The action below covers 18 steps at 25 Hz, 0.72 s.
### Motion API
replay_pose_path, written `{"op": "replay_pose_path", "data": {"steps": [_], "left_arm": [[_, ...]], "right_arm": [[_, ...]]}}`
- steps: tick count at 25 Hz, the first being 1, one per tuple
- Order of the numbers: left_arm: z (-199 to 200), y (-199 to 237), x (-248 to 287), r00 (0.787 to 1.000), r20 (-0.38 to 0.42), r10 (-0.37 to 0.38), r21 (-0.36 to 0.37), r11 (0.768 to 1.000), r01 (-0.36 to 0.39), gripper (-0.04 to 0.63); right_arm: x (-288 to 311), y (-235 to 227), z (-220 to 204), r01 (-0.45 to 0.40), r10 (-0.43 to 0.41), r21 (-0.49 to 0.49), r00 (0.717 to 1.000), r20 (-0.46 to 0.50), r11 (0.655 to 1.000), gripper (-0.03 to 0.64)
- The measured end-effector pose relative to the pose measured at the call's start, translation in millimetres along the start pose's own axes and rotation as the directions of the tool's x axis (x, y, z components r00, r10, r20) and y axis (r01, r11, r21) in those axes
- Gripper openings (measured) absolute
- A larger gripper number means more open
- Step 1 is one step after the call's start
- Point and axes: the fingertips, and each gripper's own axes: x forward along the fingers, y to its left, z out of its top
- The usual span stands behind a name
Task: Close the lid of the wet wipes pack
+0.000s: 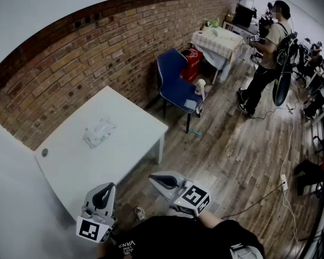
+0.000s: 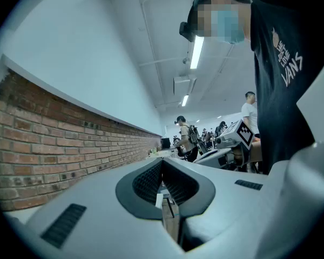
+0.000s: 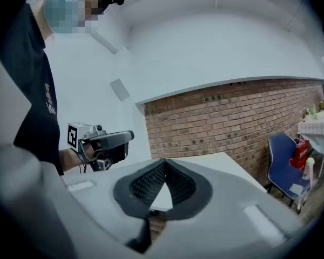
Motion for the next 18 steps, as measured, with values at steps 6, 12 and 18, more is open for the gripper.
{"op": "replay_pose_path", "data": {"steps": [6, 12, 18], "left_arm": [[-15, 30, 3, 1.000, -0.017, -0.024, -0.005, 1.000, 0.024, -0.002], [-23, 52, 4, 1.000, -0.011, -0.021, -0.029, 0.999, 0.020, -0.002], [-32, 76, 3, 0.999, -0.006, -0.034, -0.046, 0.998, 0.033, -0.002]], "right_arm": [[28, -10, 4, 0.023, -0.023, 0.019, 1.000, 0.017, 1.000, -0.003], [53, -17, 10, 0.022, -0.023, 0.039, 0.999, 0.029, 0.999, -0.002], [79, -21, 10, 0.029, -0.031, 0.051, 0.999, 0.032, 0.998, -0.002]]}}
